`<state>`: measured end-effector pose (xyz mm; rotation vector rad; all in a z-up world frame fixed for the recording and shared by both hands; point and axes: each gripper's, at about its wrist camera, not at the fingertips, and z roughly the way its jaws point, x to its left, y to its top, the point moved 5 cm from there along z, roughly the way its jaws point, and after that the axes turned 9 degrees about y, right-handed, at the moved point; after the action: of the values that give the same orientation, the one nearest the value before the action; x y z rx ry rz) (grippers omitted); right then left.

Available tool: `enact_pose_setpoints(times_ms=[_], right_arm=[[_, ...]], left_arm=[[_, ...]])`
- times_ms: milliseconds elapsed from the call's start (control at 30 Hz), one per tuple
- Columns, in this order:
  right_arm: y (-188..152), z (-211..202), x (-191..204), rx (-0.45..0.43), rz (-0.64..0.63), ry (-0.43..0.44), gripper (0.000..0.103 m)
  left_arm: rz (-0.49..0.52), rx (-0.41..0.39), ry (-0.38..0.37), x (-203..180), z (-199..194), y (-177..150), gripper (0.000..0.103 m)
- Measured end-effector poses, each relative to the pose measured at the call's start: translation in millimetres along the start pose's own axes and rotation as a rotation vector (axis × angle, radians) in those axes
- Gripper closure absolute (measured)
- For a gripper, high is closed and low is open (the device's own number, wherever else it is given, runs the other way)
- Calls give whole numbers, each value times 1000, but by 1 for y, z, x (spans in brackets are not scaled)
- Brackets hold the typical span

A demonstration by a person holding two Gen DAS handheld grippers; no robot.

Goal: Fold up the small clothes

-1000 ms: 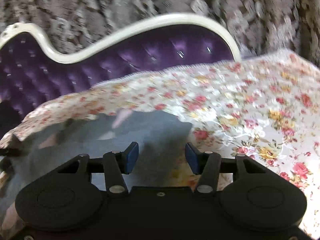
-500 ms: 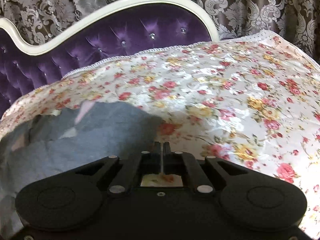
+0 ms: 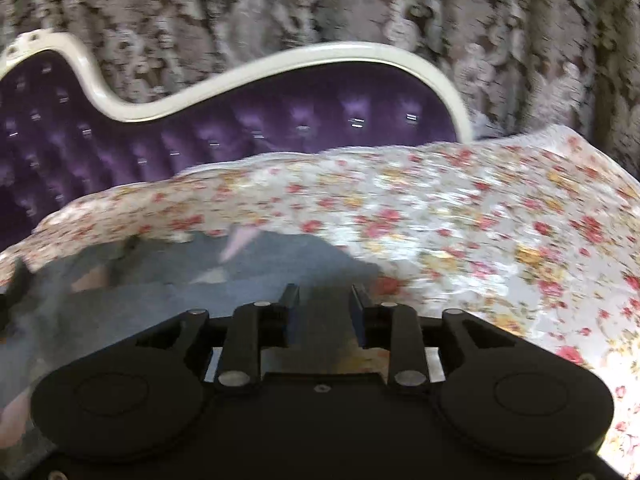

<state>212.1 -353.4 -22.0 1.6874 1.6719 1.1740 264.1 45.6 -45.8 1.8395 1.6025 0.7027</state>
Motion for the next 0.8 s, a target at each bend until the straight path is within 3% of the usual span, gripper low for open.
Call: enact_pose_setpoints(times_ms=[67, 200, 333, 500, 600, 800], right_arm=[[-1, -1, 9, 4, -11, 27, 63], [-4, 2, 24, 12, -16, 74, 63], [-11, 3, 36, 18, -30, 92, 63], [-22, 3, 49, 36, -33, 121, 61], [-28, 4, 55, 45, -31, 139, 54], [-33, 4, 81, 53, -68, 189, 54]], left_arm=[[24, -19, 5, -8, -2, -2, 68], [82, 25, 32, -25, 16, -4, 68], [63, 53, 89, -27, 39, -6, 68], [43, 79, 109, -24, 43, -8, 64], [58, 110, 103, -21, 38, -12, 64], [40, 151, 58, -13, 23, -25, 64]])
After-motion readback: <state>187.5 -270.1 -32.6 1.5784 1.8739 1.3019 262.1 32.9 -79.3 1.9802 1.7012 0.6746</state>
